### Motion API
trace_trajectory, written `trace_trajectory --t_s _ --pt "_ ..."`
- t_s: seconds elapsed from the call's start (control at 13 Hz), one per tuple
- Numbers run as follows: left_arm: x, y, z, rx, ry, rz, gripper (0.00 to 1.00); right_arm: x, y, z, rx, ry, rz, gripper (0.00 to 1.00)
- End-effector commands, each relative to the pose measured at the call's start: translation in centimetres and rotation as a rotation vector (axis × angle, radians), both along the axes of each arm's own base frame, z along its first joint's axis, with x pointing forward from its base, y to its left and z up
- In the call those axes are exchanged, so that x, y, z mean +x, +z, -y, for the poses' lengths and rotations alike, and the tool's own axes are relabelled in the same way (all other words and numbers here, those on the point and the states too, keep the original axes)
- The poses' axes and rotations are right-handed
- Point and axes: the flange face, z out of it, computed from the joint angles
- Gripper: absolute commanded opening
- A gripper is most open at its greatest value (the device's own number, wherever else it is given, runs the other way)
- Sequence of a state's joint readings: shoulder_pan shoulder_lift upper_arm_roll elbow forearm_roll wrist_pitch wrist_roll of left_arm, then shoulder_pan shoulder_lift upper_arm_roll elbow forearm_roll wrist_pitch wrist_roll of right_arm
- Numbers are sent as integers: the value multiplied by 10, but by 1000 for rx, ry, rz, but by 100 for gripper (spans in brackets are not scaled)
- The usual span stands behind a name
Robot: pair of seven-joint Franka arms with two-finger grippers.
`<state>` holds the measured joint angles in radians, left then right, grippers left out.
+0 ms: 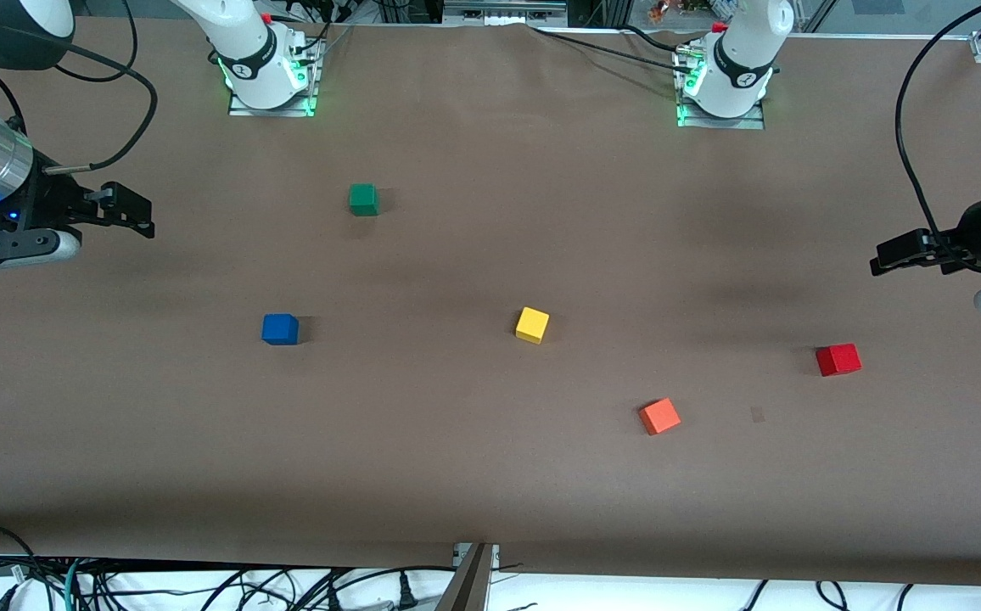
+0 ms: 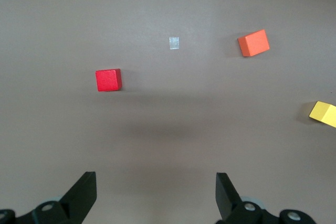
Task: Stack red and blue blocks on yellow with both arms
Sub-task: 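Reach the left gripper to the red cube while the right gripper reaches the blue cube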
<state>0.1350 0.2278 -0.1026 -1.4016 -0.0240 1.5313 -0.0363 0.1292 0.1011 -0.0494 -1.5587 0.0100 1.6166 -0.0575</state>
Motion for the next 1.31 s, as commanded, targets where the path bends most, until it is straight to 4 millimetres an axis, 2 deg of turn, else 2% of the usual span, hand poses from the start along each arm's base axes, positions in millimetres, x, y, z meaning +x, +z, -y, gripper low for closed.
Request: trace_trajectory --t_s 0.0,0.15,0.31,0.38,0.46,0.54,0.62,0.69,0.85,1.0,1.15,1.23 --pt "4 6 -3 -7 7 11 100 1 7 6 -4 3 -4 100" --pt "5 0 -2 -2 3 -9 100 1 8 7 -4 1 -4 100" --pt "11 -15 -9 -4 5 -25 100 1 8 7 -3 1 -3 100" --pt "16 -28 -16 -5 13 -37 100 1 7 6 -4 3 -4 100" --pt "23 -38 -29 6 31 -26 100 1 7 6 -4 3 -4 100" --pt "33 -56 -45 41 44 -8 100 1 7 5 -1 3 -4 100" --pt "42 -82 -61 71 52 -6 100 2 6 5 0 4 -6 100" --pt "51 -110 -68 92 45 -24 100 1 7 5 2 5 -6 100" --pt "68 -177 -85 88 53 -41 100 1 2 0 -5 15 -15 100" --pt "74 -242 -108 77 80 -24 100 -4 -15 -4 -11 14 -94 100" --pt "70 -285 -111 74 78 15 100 -7 -23 -23 -16 36 -114 100" --pt "66 -301 -108 74 75 35 100 -4 -36 -26 -19 38 -127 100"
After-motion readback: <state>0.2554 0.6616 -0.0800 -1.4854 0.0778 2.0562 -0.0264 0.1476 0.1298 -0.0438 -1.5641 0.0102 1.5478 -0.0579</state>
